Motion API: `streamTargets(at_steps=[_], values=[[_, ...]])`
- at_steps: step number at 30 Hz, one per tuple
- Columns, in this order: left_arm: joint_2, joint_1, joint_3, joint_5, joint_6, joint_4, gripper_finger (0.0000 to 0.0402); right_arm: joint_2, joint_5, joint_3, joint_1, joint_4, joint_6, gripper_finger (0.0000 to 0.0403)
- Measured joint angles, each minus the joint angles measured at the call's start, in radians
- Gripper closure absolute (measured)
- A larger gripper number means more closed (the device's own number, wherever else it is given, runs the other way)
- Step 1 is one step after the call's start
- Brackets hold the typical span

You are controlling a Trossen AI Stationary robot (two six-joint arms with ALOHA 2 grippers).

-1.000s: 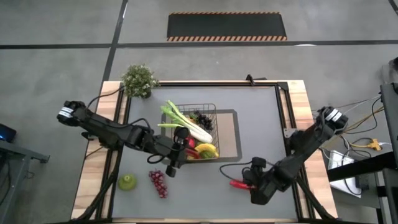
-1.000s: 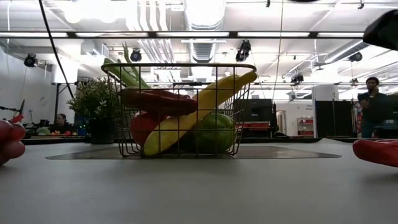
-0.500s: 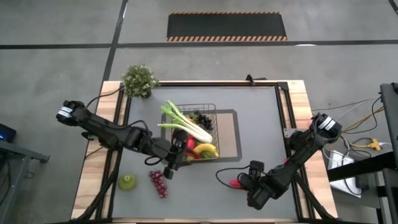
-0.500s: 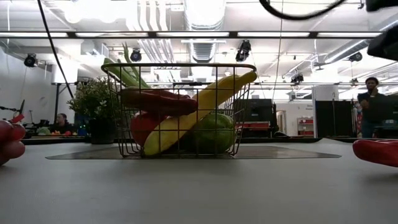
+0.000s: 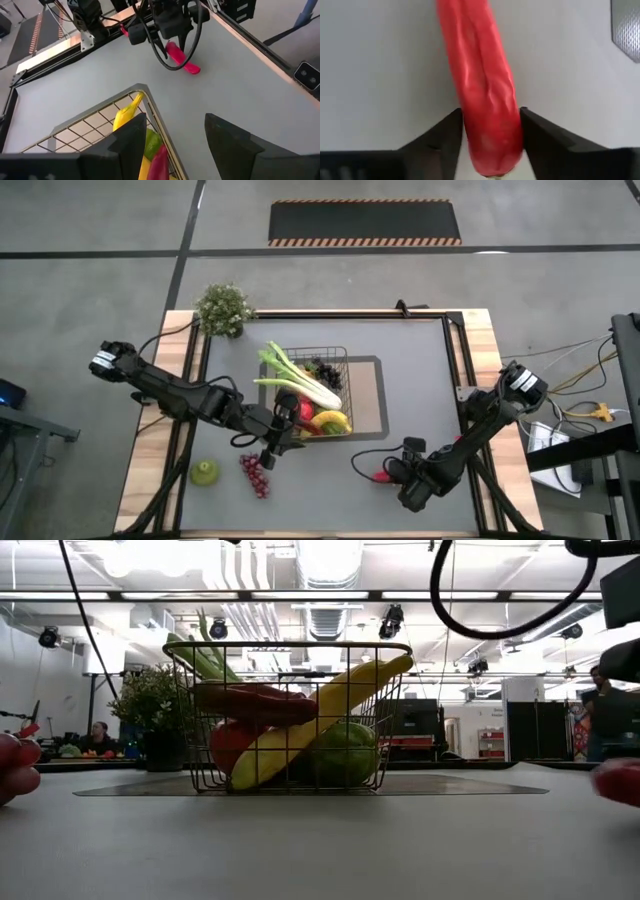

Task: Build produce basket
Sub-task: Put the red chili pepper into the wire basket

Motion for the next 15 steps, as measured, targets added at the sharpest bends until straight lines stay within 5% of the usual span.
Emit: streamTargets(at_steps=[6,15], values=[[-0.004,-0.012,-0.083,0.000,0.037,0.131,0.0217,-0.021,0.008,0.001,-0.014,-0.002,-0.088,0.0324],[-0.077,-0.016,-0.260,0.002,0.183,0.474,0.0217,-0.258,0.035,0.000,-0.114,-0.007,-0.323,0.0325]])
